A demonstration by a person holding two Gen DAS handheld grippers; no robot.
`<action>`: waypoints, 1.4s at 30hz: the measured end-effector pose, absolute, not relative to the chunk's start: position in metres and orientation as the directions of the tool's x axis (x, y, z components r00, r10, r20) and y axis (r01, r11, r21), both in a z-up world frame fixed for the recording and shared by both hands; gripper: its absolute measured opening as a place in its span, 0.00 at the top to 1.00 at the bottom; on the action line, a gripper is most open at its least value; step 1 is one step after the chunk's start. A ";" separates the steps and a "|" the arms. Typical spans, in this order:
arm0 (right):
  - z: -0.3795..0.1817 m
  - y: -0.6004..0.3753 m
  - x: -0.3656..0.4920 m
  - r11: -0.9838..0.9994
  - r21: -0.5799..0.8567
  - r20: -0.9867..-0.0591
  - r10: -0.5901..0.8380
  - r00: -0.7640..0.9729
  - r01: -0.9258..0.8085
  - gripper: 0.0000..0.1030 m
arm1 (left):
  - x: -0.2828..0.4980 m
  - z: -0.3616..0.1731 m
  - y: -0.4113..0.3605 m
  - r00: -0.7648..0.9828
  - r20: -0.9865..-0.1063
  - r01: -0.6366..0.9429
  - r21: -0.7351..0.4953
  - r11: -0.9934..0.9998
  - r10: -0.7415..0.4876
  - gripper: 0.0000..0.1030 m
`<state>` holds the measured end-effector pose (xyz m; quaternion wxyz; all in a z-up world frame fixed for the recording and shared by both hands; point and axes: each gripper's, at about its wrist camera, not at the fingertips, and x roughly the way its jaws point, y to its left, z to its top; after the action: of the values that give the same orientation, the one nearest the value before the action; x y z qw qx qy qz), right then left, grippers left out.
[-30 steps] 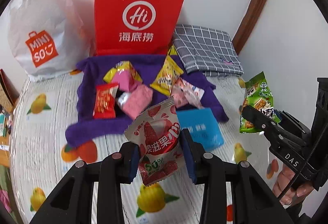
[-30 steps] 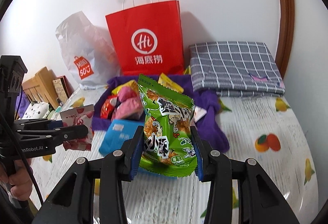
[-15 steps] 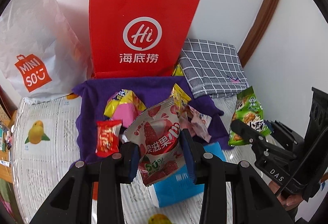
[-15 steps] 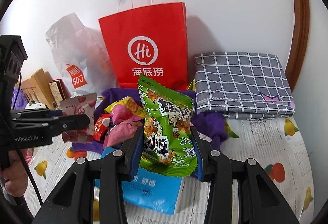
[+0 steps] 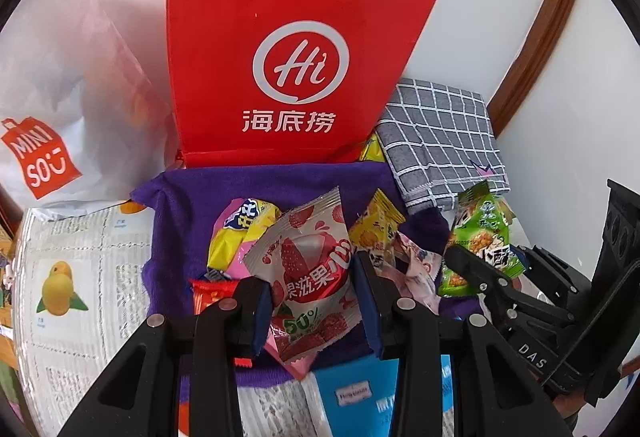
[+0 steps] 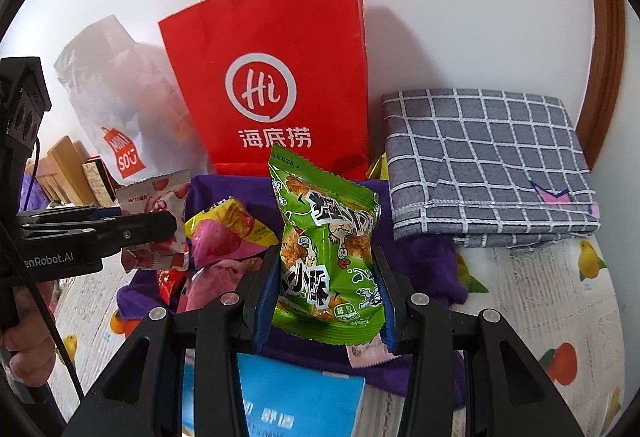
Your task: Organize snacks
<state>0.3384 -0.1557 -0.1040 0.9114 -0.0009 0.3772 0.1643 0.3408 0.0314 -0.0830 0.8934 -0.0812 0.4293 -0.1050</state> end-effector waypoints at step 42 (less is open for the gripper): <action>-0.120 -0.156 0.360 0.977 0.077 -0.793 0.180 0.581 -0.198 0.27 | 0.338 -0.086 0.034 0.610 -0.750 0.094 -0.252 0.963 -0.256 0.35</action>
<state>0.3599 -0.1559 -0.1199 0.8891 -0.0101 0.4450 0.1065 0.3376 0.0342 -0.0860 0.8922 -0.0941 0.4306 -0.0982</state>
